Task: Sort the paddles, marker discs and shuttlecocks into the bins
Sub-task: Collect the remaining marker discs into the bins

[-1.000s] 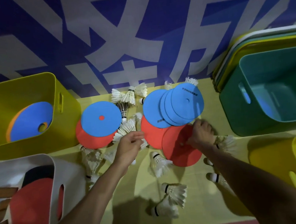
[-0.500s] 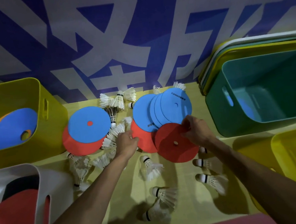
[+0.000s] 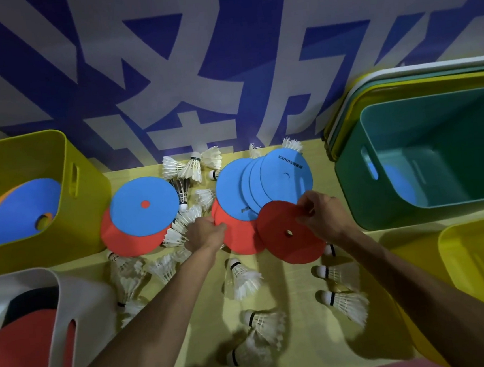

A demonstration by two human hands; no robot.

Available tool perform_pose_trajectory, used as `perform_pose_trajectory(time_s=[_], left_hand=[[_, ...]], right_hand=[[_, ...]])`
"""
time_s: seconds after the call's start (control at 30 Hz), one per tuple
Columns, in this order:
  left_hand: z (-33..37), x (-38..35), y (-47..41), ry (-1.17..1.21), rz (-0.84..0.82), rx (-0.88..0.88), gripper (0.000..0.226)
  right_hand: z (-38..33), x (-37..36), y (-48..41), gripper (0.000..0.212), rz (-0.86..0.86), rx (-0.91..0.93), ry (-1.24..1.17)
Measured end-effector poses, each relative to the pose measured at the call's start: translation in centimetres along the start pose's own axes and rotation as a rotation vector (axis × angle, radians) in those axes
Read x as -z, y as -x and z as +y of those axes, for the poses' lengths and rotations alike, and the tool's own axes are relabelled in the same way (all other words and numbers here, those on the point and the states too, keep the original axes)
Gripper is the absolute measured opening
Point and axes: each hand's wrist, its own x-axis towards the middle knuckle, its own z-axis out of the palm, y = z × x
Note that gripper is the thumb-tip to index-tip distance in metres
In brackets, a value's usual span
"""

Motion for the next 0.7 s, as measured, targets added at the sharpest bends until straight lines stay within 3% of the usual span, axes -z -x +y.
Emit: perform_pose_trajectory(time_s=[0.1, 0.2, 0.37, 0.7], left_hand=[[0.0, -0.5, -0.6, -0.08, 0.014, 0.009, 0.016], [0.0, -0.7, -0.9, -0.165, -0.003, 0.0, 0.033], [0.0, -0.5, -1.2, -0.247, 0.027, -0.041, 0.027], [0.0, 0.3, 1.4, -0.057, 0.143, -0.322, 0.015]], right_hand=[[0.1, -0.1, 0.3, 0.017, 0.014, -0.006, -0.018], [0.2, -0.1, 0.5, 0.014, 0.013, -0.011, -0.017], [0.0, -0.1, 0.7, 0.014, 0.009, -0.016, 0.002], [-1.8, 1.5, 0.5, 0.014, -0.075, 0.039, 0.085]])
